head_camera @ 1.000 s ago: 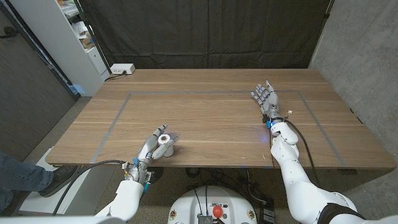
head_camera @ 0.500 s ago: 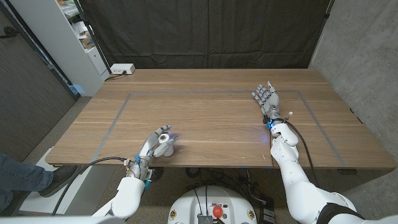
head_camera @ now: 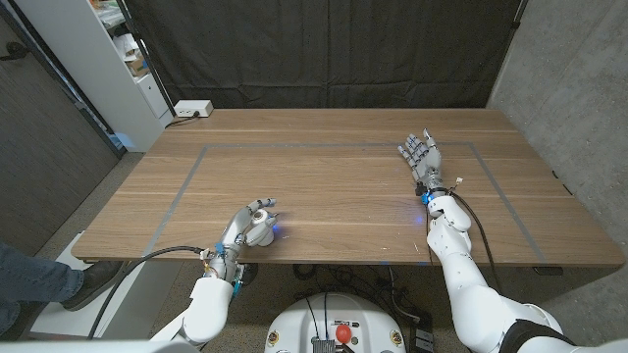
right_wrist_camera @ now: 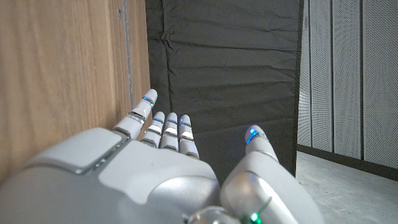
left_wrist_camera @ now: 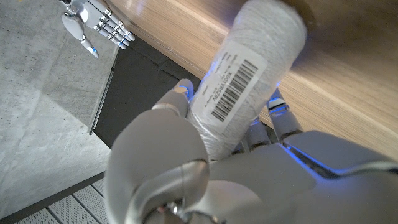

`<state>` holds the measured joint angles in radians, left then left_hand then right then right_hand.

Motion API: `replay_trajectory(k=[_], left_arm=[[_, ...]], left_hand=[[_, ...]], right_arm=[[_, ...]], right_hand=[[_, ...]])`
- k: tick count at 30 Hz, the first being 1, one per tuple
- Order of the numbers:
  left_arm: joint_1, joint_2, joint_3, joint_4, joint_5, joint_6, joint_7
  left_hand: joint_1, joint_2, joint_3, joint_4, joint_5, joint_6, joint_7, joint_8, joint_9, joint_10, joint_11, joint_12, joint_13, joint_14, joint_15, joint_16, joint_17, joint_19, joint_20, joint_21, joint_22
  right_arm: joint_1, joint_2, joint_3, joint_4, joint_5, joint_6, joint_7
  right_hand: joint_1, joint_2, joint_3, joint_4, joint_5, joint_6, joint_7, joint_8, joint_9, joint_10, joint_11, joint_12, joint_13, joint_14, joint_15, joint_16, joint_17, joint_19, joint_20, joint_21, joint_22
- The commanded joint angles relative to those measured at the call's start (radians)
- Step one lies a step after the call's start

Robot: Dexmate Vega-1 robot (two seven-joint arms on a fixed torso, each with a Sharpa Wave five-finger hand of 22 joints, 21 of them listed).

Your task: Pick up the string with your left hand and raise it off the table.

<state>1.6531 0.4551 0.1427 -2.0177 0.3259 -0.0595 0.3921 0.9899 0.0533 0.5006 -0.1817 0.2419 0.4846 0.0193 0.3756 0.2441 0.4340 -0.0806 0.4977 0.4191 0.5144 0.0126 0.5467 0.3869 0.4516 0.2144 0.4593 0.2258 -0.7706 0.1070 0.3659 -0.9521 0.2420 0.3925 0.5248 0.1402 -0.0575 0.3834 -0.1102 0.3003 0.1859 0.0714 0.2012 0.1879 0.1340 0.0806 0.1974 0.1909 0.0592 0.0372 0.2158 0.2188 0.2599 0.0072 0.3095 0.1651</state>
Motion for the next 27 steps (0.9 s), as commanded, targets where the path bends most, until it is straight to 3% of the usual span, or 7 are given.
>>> replay_trajectory(k=[1,10,13,16,20,23,27], left_arm=[[-0.023,-0.014,0.027,0.02,0.011,0.0,0.039],[-0.035,-0.015,0.034,0.023,0.007,0.009,0.044],[-0.039,-0.016,0.033,0.032,-0.004,-0.006,0.048],[-0.042,-0.022,0.034,0.04,-0.007,-0.013,0.058],[-0.048,-0.038,0.038,0.061,-0.009,-0.042,0.088],[-0.048,-0.038,0.039,0.057,-0.005,-0.03,0.086],[-0.049,-0.038,0.041,0.053,-0.001,-0.027,0.089]], left_hand=[[0.054,0.017,-0.006,-0.001,0.018,0.018,-0.003,0.017,0.011,0.027,-0.006,0.02,0.031,0.026,-0.011,0.042,0.039,0.023,-0.002,0.021,0.007],[0.184,0.041,0.008,-0.008,0.069,0.066,0.0,0.056,0.038,0.082,-0.022,0.061,0.097,0.074,-0.025,0.117,0.108,0.07,-0.011,0.076,0.02],[0.217,0.046,0.006,-0.006,0.088,0.094,-0.007,0.077,0.051,0.105,-0.031,0.078,0.124,0.099,-0.03,0.149,0.137,0.086,-0.028,0.102,0.032],[0.271,0.051,0.0,-0.008,0.115,0.134,-0.02,0.114,0.078,0.135,-0.02,0.108,0.172,0.131,-0.044,0.2,0.185,0.111,-0.057,0.147,0.056],[0.363,0.04,-0.012,-0.008,0.161,0.184,-0.039,0.179,0.135,0.181,-0.039,0.167,0.269,0.165,-0.069,0.267,0.264,0.132,-0.085,0.227,0.1],[0.446,0.02,-0.02,-0.001,0.223,0.205,-0.049,0.254,0.222,0.206,-0.049,0.228,0.4,0.183,-0.079,0.298,0.328,0.111,-0.093,0.313,0.141],[0.453,0.014,-0.023,0.005,0.244,0.222,-0.052,0.281,0.249,0.212,-0.055,0.243,0.439,0.194,-0.075,0.299,0.341,0.106,-0.098,0.343,0.154]], right_arm=[[-0.013,-0.002,0.005,-0.01,0.005,-0.001,0.003],[-0.017,-0.001,0.003,-0.011,0.005,0.004,0.001],[-0.018,0.001,0.001,-0.014,0.004,0.004,-0.001],[-0.018,0.003,-0.002,-0.013,0.001,0.005,-0.003],[-0.017,0.002,-0.004,-0.017,-0.001,0.0,-0.005],[-0.014,-0.002,-0.005,-0.022,-0.001,-0.01,-0.005],[-0.013,-0.004,-0.005,-0.027,-0.001,-0.015,-0.006]], right_hand=[[-0.001,0.003,-0.004,0.002,0.004,0.003,-0.002,-0.002,0.002,0.008,-0.002,0.004,0.002,0.008,0.002,0.004,0.0,0.008,-0.001,-0.005,0.005],[-0.001,0.003,-0.005,0.002,0.005,0.003,-0.003,-0.002,0.002,0.008,-0.002,0.003,0.002,0.008,0.002,0.003,0.0,0.008,0.001,-0.008,0.005],[-0.001,0.003,-0.005,0.002,0.005,0.003,-0.002,-0.002,0.002,0.008,-0.002,0.004,0.002,0.007,0.002,0.003,0.0,0.008,0.0,-0.009,0.005],[-0.001,0.003,-0.006,0.002,0.005,0.003,-0.002,-0.002,0.002,0.008,-0.003,0.003,0.002,0.008,0.001,0.003,0.0,0.009,0.0,-0.011,0.005],[-0.001,0.002,-0.006,0.002,0.006,0.003,-0.003,-0.002,0.002,0.009,-0.003,0.004,0.002,0.008,0.001,0.003,0.0,0.009,0.001,-0.012,0.005],[-0.002,0.003,-0.006,0.002,0.006,0.003,-0.003,-0.002,0.002,0.009,-0.002,0.003,0.002,0.009,0.0,0.003,0.0,0.01,0.001,-0.013,0.005],[-0.002,0.003,-0.007,0.002,0.006,0.003,-0.004,-0.002,0.002,0.009,-0.002,0.003,0.002,0.008,0.0,0.003,0.0,0.01,0.001,-0.015,0.005]])
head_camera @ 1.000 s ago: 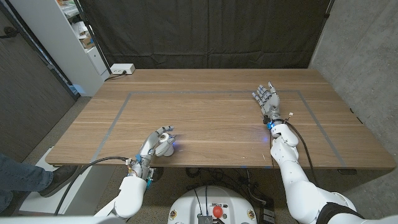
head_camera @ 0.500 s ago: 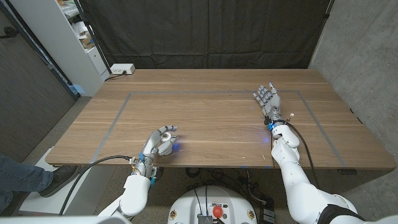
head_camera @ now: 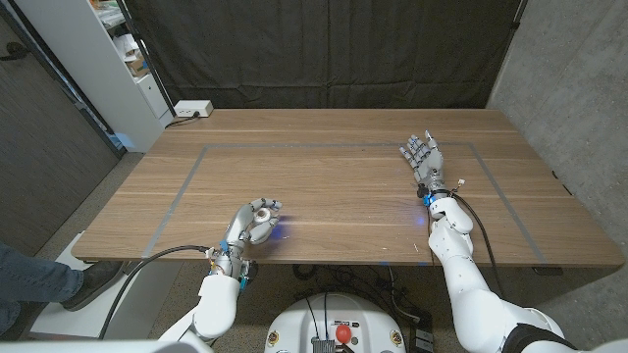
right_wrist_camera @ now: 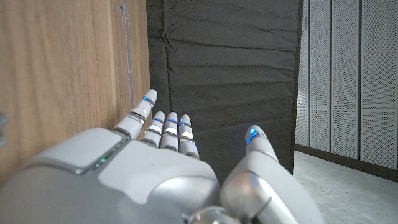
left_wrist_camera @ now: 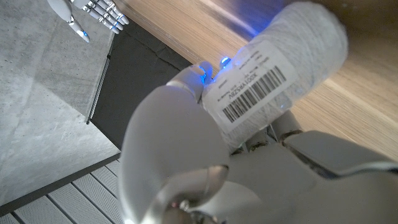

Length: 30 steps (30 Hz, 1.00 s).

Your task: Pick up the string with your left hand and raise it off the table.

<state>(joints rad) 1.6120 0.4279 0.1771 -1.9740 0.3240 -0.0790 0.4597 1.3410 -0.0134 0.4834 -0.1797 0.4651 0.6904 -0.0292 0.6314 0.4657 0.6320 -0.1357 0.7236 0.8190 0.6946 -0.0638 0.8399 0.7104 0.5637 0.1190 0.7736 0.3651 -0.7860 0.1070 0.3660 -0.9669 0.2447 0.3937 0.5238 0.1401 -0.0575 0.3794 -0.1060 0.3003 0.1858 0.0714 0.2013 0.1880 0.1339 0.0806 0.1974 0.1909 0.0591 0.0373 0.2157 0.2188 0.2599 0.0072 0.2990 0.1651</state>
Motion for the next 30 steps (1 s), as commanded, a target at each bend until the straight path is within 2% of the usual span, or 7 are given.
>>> replay_trajectory(k=[1,13,30], left_arm=[[-0.008,-0.013,0.008,0.012,0.002,-0.013,0.027],[-0.007,-0.024,0.012,0.01,0.003,-0.031,0.047],[-0.003,-0.029,0.002,-0.001,0.0,-0.048,0.053]], left_hand=[[0.102,0.081,-0.006,0.003,0.022,0.014,-0.004,0.026,0.029,0.013,0.001,0.017,0.041,0.014,0.0,0.006,0.018,-0.004,-0.004,0.031,0.015],[0.109,0.063,-0.015,0.008,0.062,0.015,-0.005,0.072,0.091,0.014,0.006,0.035,0.122,0.048,-0.01,0.02,0.055,-0.008,-0.018,0.108,0.044],[0.106,0.054,-0.011,0.012,0.097,0.011,-0.001,0.101,0.133,0.023,0.008,0.042,0.181,0.061,-0.012,0.016,0.082,-0.019,-0.025,0.17,0.062]], right_arm=[[0.002,-0.005,-0.005,-0.015,-0.004,-0.018,-0.005],[-0.018,-0.006,-0.007,-0.057,-0.001,-0.033,-0.009],[-0.041,-0.003,-0.021,-0.108,-0.003,-0.045,-0.025]], right_hand=[[-0.002,0.003,-0.003,-0.002,0.006,0.003,-0.003,-0.002,0.002,0.01,-0.002,0.004,0.002,0.009,0.0,0.003,0.0,0.011,0.001,-0.005,0.005],[-0.002,0.004,-0.003,-0.002,0.007,0.004,-0.003,-0.002,0.002,0.009,-0.003,0.003,0.002,0.009,0.0,0.002,0.0,0.013,0.001,-0.008,0.005],[-0.001,0.005,-0.004,-0.003,0.008,0.005,-0.001,-0.002,0.002,0.013,-0.003,0.004,0.002,0.01,0.0,0.002,0.0,0.016,-0.001,-0.014,0.005]])
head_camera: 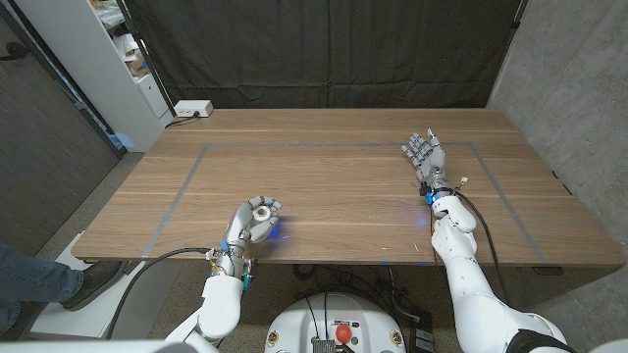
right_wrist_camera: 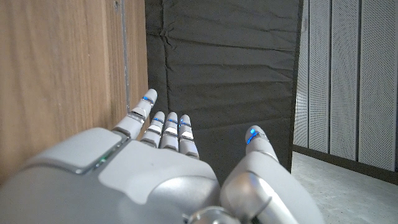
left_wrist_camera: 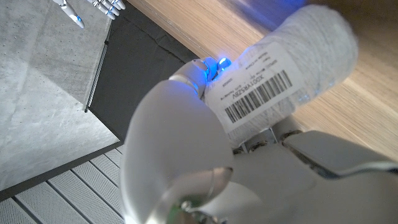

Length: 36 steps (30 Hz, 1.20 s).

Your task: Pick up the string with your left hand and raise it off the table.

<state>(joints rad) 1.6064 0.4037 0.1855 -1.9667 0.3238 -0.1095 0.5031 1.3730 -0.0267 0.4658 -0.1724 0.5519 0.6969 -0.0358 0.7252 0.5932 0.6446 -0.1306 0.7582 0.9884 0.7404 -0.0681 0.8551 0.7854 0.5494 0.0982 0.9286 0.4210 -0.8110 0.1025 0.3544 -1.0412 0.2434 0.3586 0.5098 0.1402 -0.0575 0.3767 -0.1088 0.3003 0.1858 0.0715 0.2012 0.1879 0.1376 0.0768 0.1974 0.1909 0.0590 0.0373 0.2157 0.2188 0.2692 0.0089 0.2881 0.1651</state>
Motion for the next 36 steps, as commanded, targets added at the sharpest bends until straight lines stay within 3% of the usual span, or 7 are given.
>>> replay_trajectory(k=[1,36], left_arm=[[0.003,-0.004,-0.007,-0.009,0.002,-0.02,0.01],[-0.008,-0.001,-0.059,-0.023,-0.013,-0.095,-0.016]], left_hand=[[0.074,0.066,0.007,0.005,0.012,0.006,0.004,0.008,0.007,0.01,0.004,0.007,0.015,0.016,-0.009,0.001,0.008,-0.005,-0.003,0.019,0.007],[0.06,0.047,0.032,0.006,0.073,0.024,0.008,0.021,0.006,0.032,0.005,-0.006,0.108,0.04,-0.01,-0.004,0.069,-0.032,-0.011,0.124,0.009]], right_arm=[[-0.017,0.002,-0.01,-0.036,-0.002,-0.01,-0.013],[-0.072,0.011,-0.055,-0.182,-0.013,-0.044,-0.059]], right_hand=[[-0.001,0.005,-0.001,0.0,0.008,0.005,-0.001,-0.002,0.002,0.009,0.0,0.004,0.002,0.01,0.0,0.002,0.0,0.007,-0.002,-0.004,0.005],[-0.001,0.007,-0.003,0.0,0.01,0.007,0.002,-0.002,0.002,0.01,0.001,0.003,0.002,0.01,0.001,0.0,0.0,0.011,-0.005,-0.015,0.006]])
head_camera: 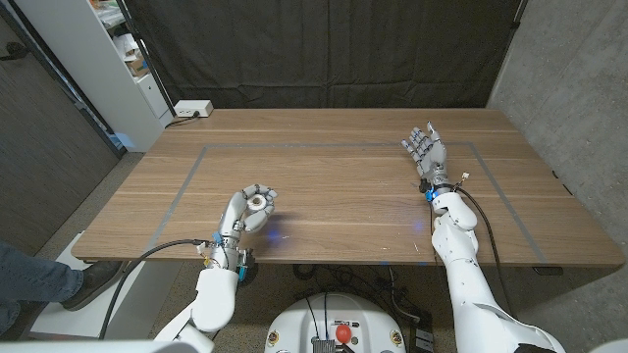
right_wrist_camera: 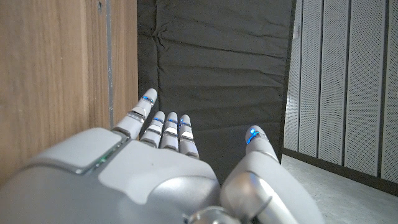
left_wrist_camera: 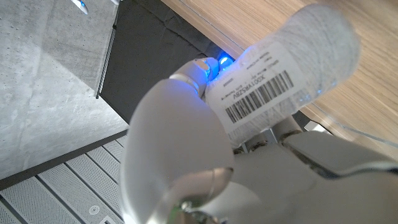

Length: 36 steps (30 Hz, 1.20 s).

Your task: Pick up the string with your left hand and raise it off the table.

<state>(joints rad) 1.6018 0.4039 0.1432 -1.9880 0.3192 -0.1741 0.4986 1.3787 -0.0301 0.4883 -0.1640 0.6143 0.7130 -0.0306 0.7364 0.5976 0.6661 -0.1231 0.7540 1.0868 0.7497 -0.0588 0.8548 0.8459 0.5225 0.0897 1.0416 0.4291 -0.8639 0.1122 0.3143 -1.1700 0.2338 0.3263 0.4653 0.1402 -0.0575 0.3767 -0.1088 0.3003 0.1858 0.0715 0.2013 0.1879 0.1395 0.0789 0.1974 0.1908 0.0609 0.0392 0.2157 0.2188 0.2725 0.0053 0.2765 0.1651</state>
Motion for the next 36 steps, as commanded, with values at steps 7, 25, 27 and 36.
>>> replay_trajectory(k=[7,25,27,36], left_arm=[[-0.01,-0.004,-0.022,-0.005,-0.016,-0.053,-0.025],[-0.018,-0.01,-0.043,-0.035,-0.012,-0.059,-0.047],[-0.021,-0.007,-0.047,-0.036,-0.025,-0.067,-0.059],[-0.027,-0.005,-0.059,-0.049,-0.052,-0.074,-0.095]], left_hand=[[0.049,0.045,0.014,-0.001,0.021,0.015,0.008,0.013,0.001,0.017,-0.002,-0.011,0.017,0.036,-0.021,-0.004,0.021,-0.015,-0.007,0.027,-0.003],[0.047,0.036,0.023,-0.003,0.04,0.023,0.006,0.016,-0.003,0.033,0.004,-0.035,0.027,0.054,-0.027,0.007,0.06,-0.013,-0.012,0.072,-0.014],[0.046,0.035,0.024,-0.003,0.042,0.025,0.008,0.017,-0.004,0.034,0.004,-0.037,0.032,0.055,-0.025,0.008,0.066,-0.014,-0.014,0.078,-0.015],[0.042,0.033,0.029,-0.001,0.051,0.027,0.009,0.019,-0.003,0.045,0.004,-0.049,0.037,0.067,-0.026,0.016,0.09,-0.013,-0.018,0.104,-0.022]], right_arm=[[-0.025,0.0,-0.022,-0.064,-0.006,-0.015,-0.021],[-0.032,-0.003,-0.042,-0.089,-0.029,-0.025,-0.037],[-0.032,-0.003,-0.043,-0.091,-0.029,-0.028,-0.039],[-0.034,-0.002,-0.046,-0.101,-0.033,-0.029,-0.046]], right_hand=[[-0.001,0.007,-0.004,0.0,0.01,0.009,0.002,-0.001,0.002,0.009,-0.001,0.003,0.002,0.009,-0.002,0.0,0.0,0.009,-0.002,-0.006,0.006],[-0.001,0.008,-0.005,-0.001,0.011,0.009,0.003,-0.002,0.002,0.01,-0.002,0.002,0.002,0.01,-0.001,0.0,-0.001,0.011,-0.002,-0.012,0.006],[0.0,0.008,-0.005,-0.001,0.011,0.009,0.004,-0.002,0.002,0.01,-0.002,0.003,0.002,0.01,-0.002,0.0,-0.001,0.012,-0.003,-0.013,0.006],[0.0,0.009,-0.006,-0.001,0.012,0.01,0.006,-0.002,0.002,0.012,-0.002,0.003,0.002,0.01,-0.002,0.0,-0.001,0.014,-0.003,-0.016,0.006]])
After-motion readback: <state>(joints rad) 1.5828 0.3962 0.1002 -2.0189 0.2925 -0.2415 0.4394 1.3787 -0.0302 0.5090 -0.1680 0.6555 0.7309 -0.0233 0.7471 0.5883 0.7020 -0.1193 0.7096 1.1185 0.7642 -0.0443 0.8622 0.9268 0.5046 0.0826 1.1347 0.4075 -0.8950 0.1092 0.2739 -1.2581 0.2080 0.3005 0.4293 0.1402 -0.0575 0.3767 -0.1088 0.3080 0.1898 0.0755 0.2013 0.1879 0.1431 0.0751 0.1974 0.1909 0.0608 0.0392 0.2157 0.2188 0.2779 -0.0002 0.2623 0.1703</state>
